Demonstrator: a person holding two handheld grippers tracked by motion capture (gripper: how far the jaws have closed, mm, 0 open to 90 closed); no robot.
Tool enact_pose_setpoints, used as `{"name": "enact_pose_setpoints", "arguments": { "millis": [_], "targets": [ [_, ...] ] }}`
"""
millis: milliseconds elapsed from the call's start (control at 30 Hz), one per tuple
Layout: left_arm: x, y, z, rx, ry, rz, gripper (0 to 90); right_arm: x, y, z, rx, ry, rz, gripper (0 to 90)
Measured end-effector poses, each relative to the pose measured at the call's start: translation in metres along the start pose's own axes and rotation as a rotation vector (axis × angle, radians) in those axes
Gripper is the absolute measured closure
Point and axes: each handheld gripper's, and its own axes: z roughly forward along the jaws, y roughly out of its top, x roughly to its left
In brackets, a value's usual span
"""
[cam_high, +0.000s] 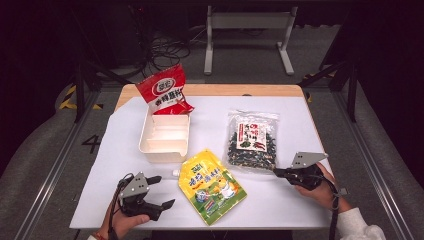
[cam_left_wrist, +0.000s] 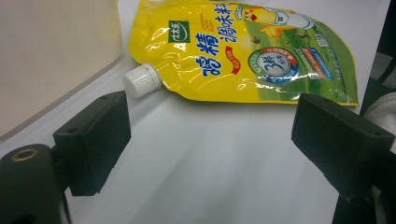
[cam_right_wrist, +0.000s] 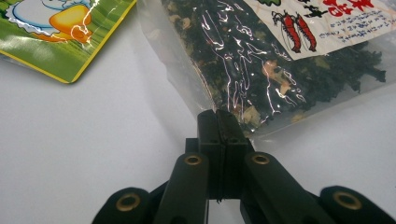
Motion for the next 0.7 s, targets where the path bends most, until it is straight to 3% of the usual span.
{"name": "enact_pose_setpoints", "arguments": {
  "millis": [367,600,633,667,700],
  "targets": [
    [-0.006,0.005,0.002,0.018,0.002,0.01,12.8,-0.003,-0.003,-0.002,0.018,-0.014,0.014,89.7],
    [-0.02,0.035,0.013,-0.007,-0.039,0.046,14.2,-0.015,-0.007,-0.012,0.031,-0.027,0.073,85.1],
    [-0.023,0.042,0.018,-0.011,-0.053,0.052,14.8,-0.017,-0.006,-0.014,0.026,-0.031,0.075,79.5],
    [-0.03,0.057,0.03,-0.016,-0.093,0.07,14.8,-0.024,-0.003,-0.021,0.023,-0.019,0.103,68.6],
    [-0.034,0.065,0.039,-0.011,-0.111,0.075,15.2,-0.025,-0.001,-0.023,0.016,-0.037,0.106,68.3]
  ]
}}
